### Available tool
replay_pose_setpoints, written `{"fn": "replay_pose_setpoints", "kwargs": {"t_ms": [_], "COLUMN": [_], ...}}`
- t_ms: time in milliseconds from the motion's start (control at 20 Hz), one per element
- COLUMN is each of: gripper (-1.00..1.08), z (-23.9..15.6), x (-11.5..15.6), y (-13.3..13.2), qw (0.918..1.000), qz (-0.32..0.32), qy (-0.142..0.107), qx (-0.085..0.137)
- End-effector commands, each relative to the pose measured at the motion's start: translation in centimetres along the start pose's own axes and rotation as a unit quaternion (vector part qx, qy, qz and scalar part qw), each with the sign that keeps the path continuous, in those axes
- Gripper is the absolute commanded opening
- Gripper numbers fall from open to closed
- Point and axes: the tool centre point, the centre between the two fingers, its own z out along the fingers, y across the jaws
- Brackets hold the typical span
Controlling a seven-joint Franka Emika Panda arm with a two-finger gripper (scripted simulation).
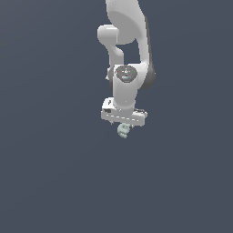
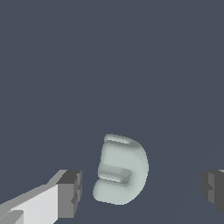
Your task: Pick up the object and move it to a goal position.
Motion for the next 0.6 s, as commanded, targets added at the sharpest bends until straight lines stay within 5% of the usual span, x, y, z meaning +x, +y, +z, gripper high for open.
{"fn": "replay_pose_setpoints", "kwargs": {"t_ms": [0, 550], "gripper": [1.0, 1.0], "z": [0.8, 2.7], "x": [-0.7, -2.4], "y": [-0.2, -0.5], "qw": [0.9996, 0.9952], "qz": [0.028, 0.098], "qy": [0.001, 0.002], "qx": [0.001, 0.004]}}
